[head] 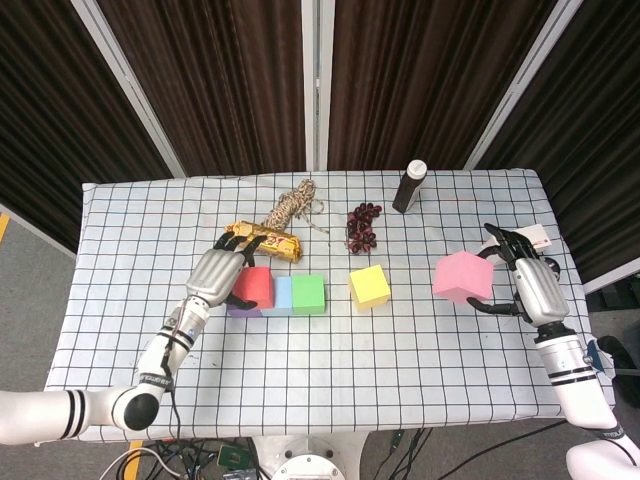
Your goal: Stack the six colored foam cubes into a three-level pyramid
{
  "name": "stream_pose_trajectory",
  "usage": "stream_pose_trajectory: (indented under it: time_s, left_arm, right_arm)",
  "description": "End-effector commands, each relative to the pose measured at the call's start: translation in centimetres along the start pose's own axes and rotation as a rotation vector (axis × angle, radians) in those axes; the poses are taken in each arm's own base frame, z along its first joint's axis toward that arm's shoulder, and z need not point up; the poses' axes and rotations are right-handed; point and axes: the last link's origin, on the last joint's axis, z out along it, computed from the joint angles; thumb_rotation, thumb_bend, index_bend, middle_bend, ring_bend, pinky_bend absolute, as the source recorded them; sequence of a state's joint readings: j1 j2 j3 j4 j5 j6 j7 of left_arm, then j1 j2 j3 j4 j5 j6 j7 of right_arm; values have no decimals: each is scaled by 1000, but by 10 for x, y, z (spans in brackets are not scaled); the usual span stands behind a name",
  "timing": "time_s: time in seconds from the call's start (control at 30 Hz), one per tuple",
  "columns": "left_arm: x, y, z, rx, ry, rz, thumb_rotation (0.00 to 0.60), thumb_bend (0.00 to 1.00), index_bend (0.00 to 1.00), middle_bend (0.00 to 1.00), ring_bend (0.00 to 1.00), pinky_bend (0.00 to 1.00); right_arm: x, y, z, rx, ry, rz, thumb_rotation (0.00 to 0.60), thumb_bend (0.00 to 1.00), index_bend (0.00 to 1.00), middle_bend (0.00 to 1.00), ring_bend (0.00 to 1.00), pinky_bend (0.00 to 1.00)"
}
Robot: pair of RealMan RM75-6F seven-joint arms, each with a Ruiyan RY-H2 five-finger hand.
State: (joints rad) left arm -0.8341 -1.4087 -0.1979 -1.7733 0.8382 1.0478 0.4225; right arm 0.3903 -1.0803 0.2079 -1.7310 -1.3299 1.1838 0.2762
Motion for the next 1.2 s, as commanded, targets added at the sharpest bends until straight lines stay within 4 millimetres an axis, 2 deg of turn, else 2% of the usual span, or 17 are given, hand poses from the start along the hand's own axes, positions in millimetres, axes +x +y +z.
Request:
stream_pose_trajectory:
  time_s: [0.03,1.2]
  left_arm:
    - [-1,0,0,1,-3,0,600,54,62,478,112,0]
    - [-2,0,1,4,-8,-3,600,54,62,477,112,0]
  right_arm:
    - [0,0,0,0,0,0,600,77,0,440,67,0]
    - [-1,3,-1,-7,-5,0,600,76,0,441,67,0]
